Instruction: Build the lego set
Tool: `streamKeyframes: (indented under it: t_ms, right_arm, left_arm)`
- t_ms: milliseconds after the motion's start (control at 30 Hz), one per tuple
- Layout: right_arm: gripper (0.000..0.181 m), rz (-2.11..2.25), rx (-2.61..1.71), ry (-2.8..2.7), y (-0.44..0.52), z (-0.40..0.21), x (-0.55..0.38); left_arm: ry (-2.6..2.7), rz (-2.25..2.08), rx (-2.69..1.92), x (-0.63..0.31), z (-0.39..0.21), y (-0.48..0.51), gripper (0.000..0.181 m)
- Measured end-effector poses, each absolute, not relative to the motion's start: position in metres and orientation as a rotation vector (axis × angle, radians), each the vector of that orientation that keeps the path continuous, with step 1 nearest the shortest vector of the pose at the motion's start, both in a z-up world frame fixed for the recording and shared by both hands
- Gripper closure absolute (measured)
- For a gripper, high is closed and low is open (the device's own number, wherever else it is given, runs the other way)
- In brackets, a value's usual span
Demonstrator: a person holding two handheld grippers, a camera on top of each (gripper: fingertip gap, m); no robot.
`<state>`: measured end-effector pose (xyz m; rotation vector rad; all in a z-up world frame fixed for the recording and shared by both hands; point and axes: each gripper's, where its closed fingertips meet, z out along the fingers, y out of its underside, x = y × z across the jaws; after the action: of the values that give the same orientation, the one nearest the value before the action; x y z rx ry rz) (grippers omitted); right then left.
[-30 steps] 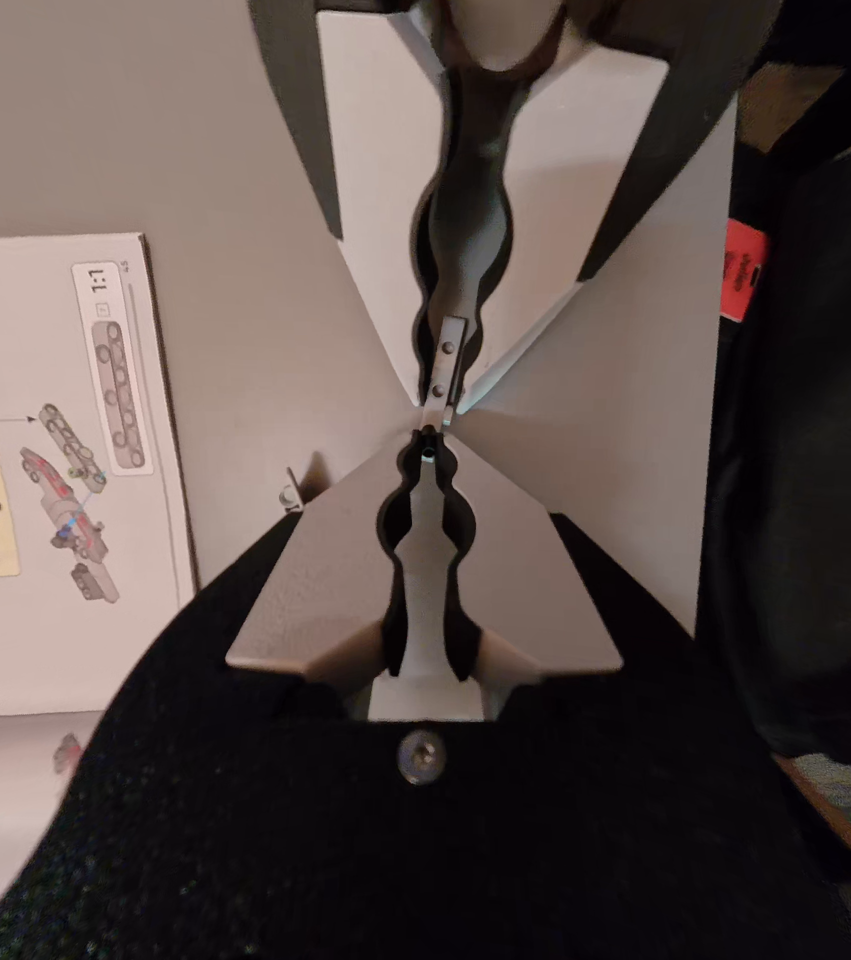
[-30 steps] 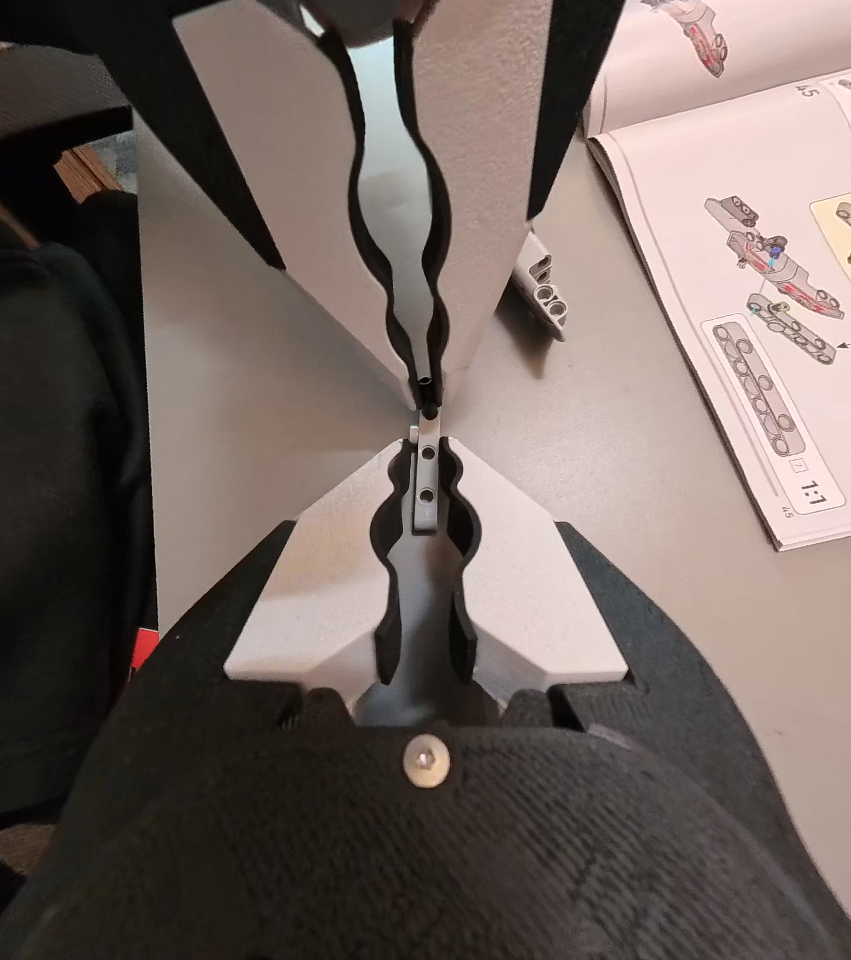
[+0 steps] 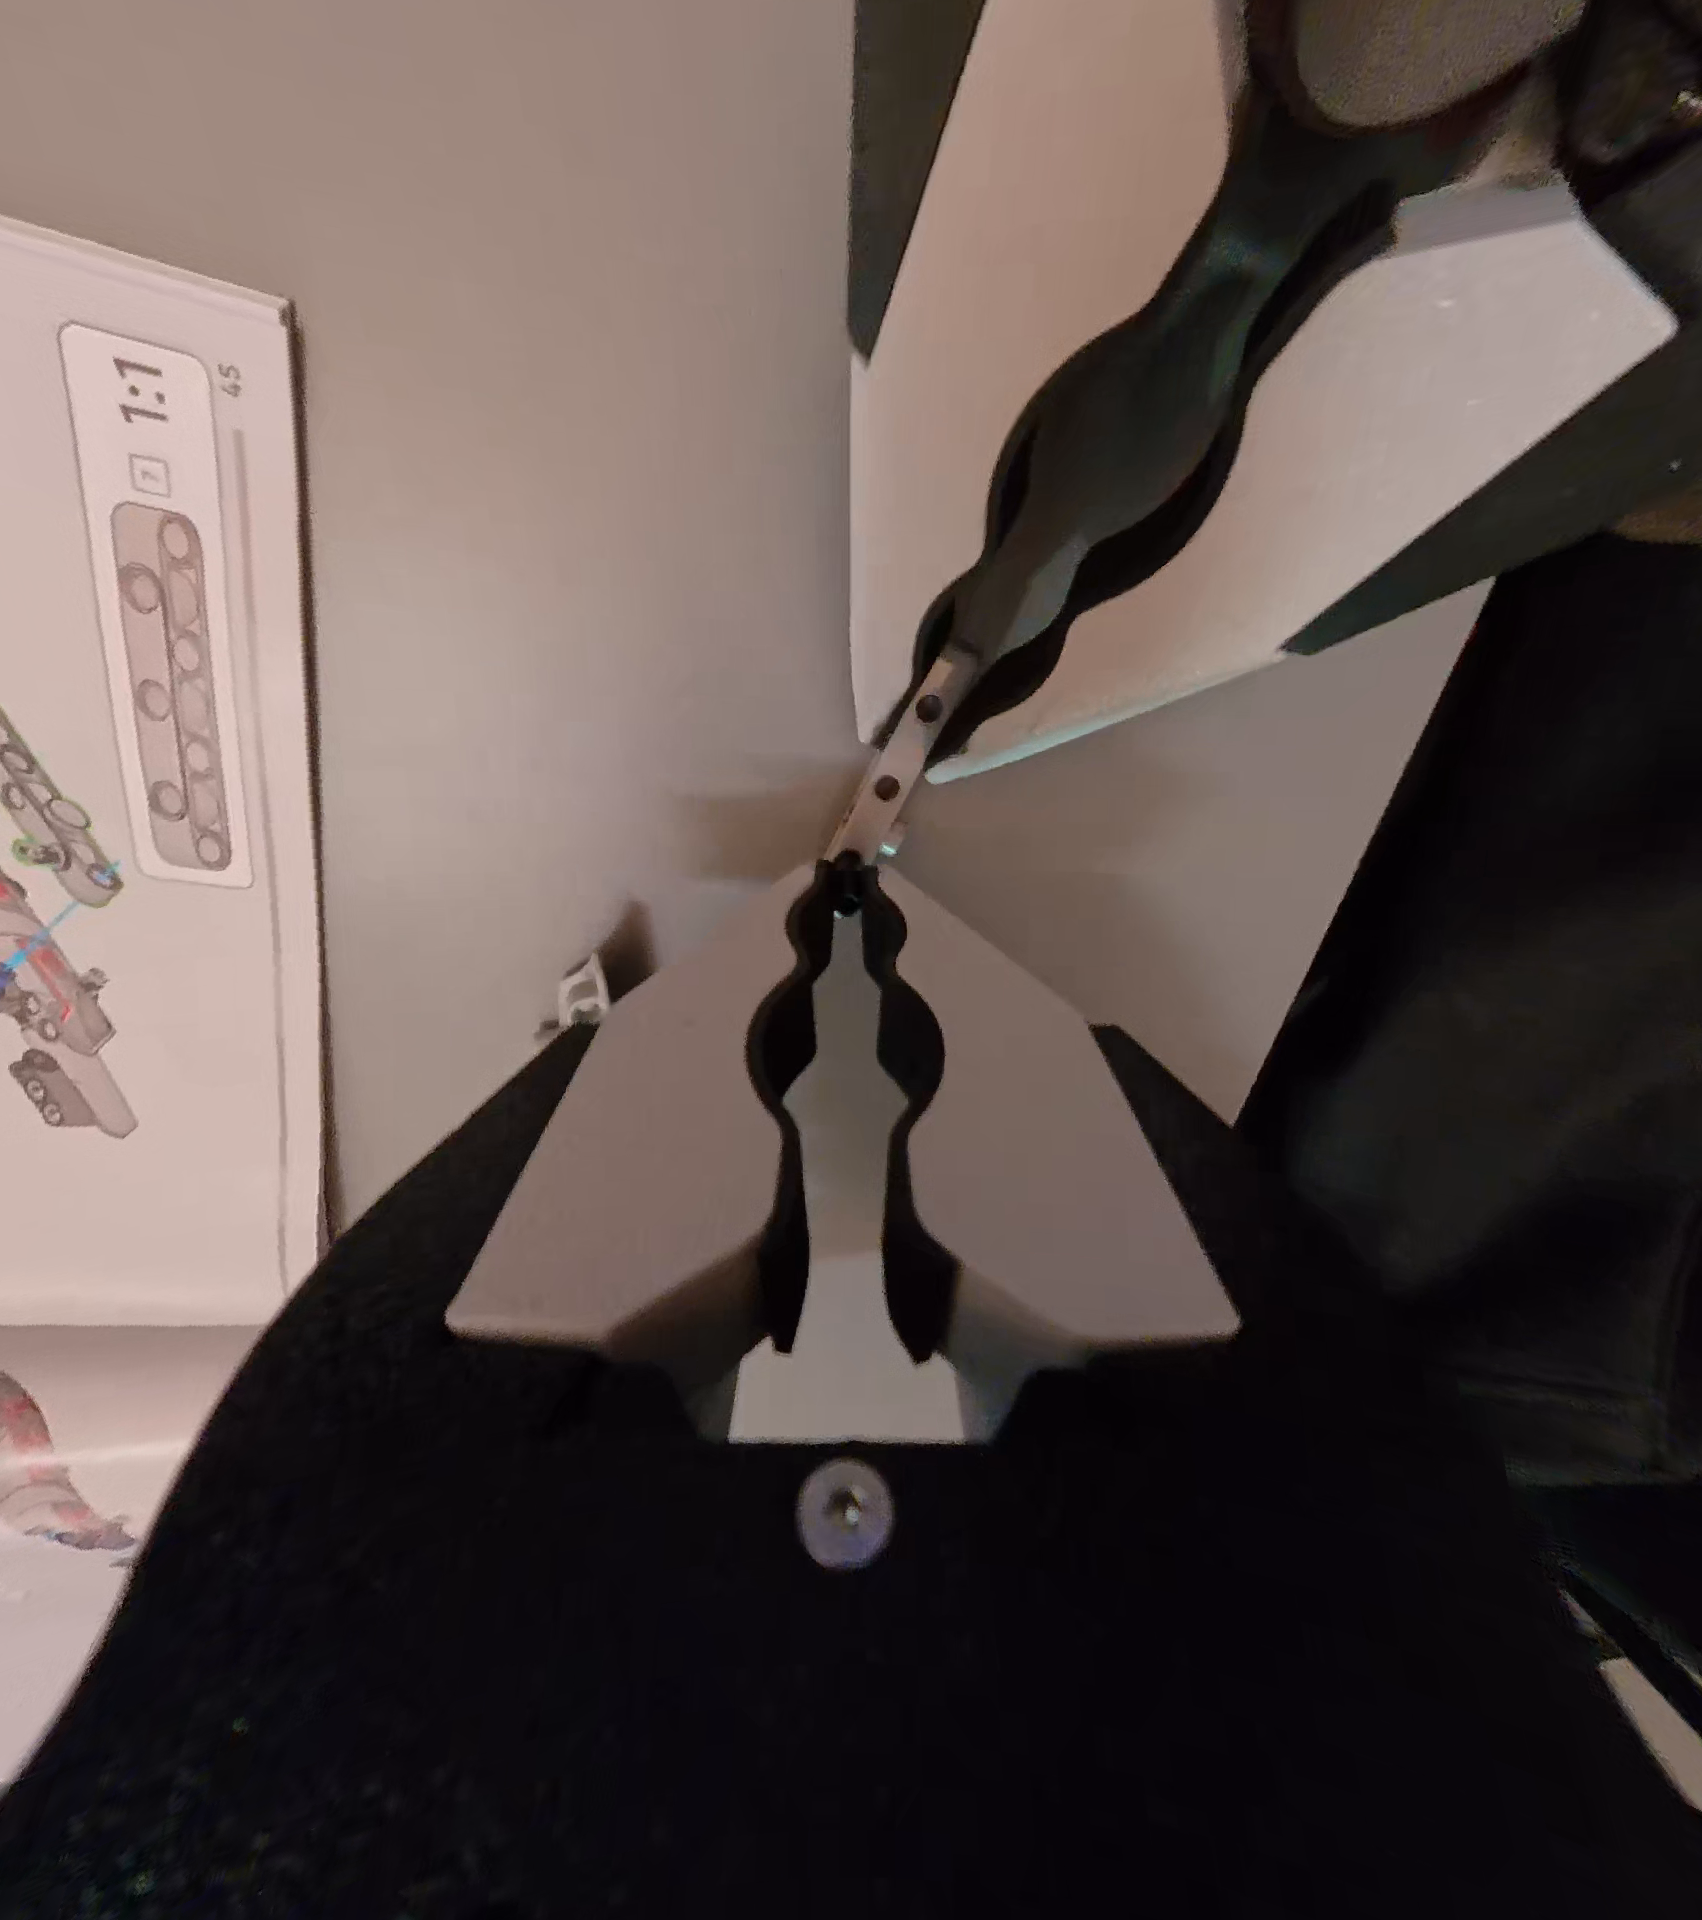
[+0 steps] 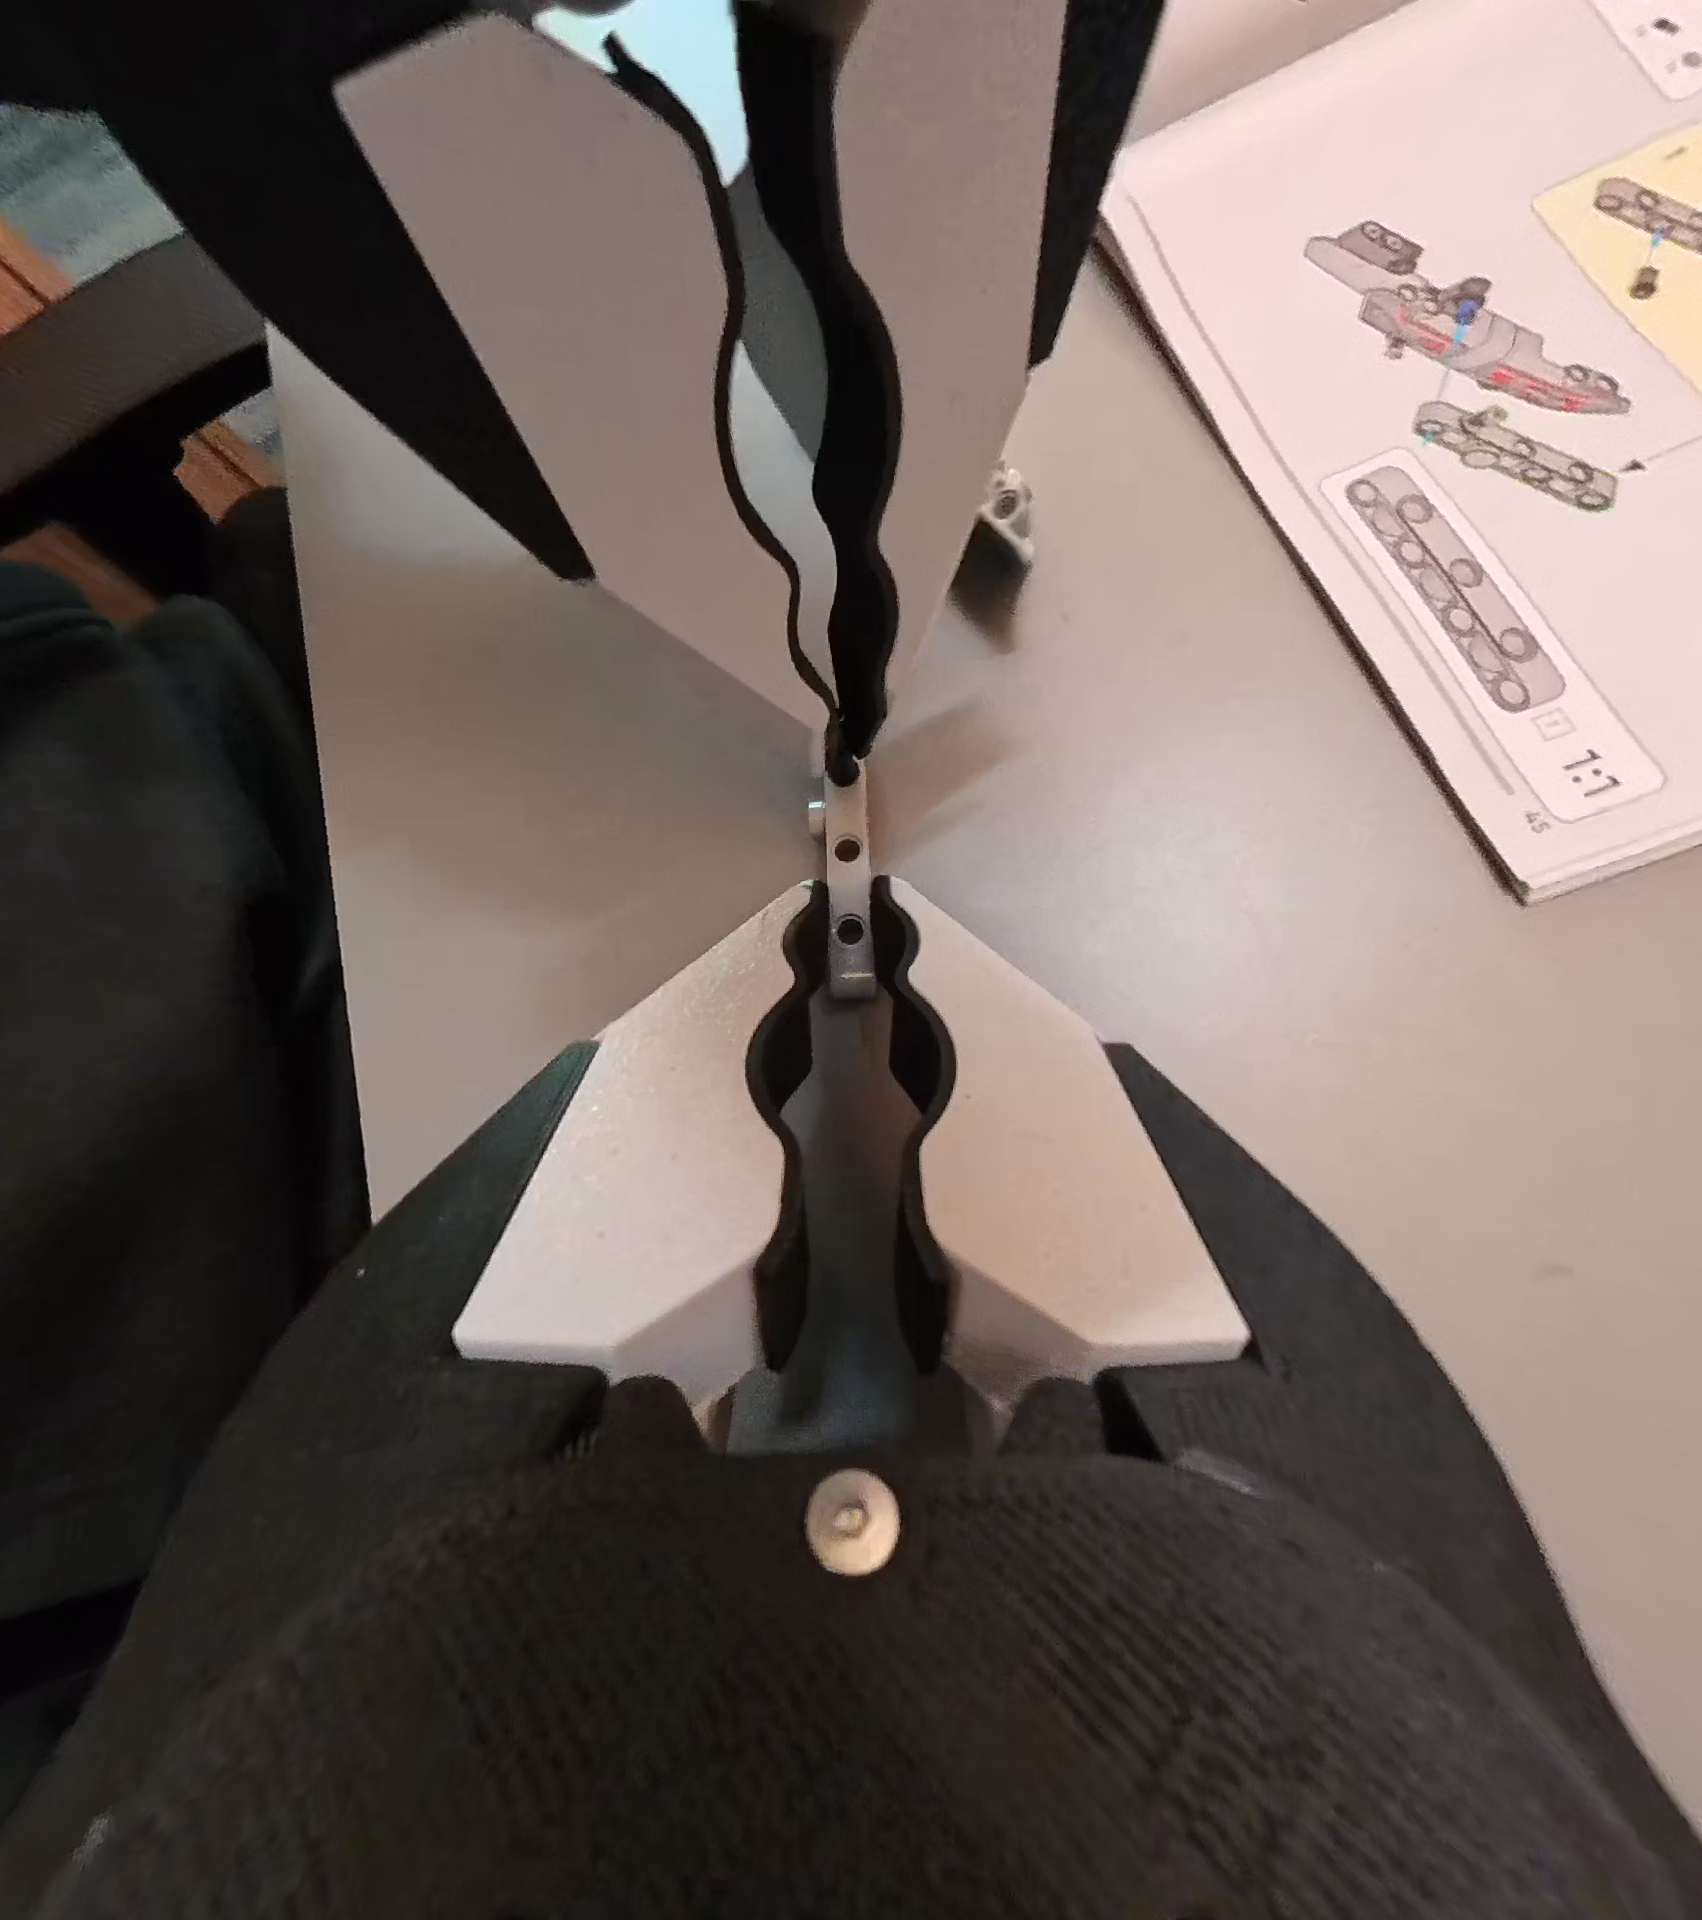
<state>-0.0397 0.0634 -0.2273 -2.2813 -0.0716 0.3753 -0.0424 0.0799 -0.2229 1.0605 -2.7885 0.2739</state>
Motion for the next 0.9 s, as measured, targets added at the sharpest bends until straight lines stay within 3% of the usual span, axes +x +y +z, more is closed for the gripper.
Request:
streamKeyframes:
  t_ms: [33, 367, 667, 900]
  right_arm:
    - [0.174, 0.376, -2.278, -0.041, 0.063, -0.227, -0.037]
    - [0.175, 0.566, -2.204, 0.198, 0.057, -0.221, -0.034]
    - [0.175, 0.600, -2.189, 0.254, 0.057, -0.221, -0.031]
    - [0.175, 0.593, -2.194, 0.261, 0.057, -0.223, -0.030]
  left_arm:
    - [-2.781, 0.266, 1.074, -0.042, -0.223, 0.080, 0.179]
    - [-2.933, 0.286, 0.929, -0.037, -0.224, 0.074, 0.179]
    - [-3.262, 0.035, 0.163, -0.032, -0.223, 0.074, 0.179]
    - [-3.246, -0.030, -0.147, -0.030, -0.223, 0.073, 0.179]
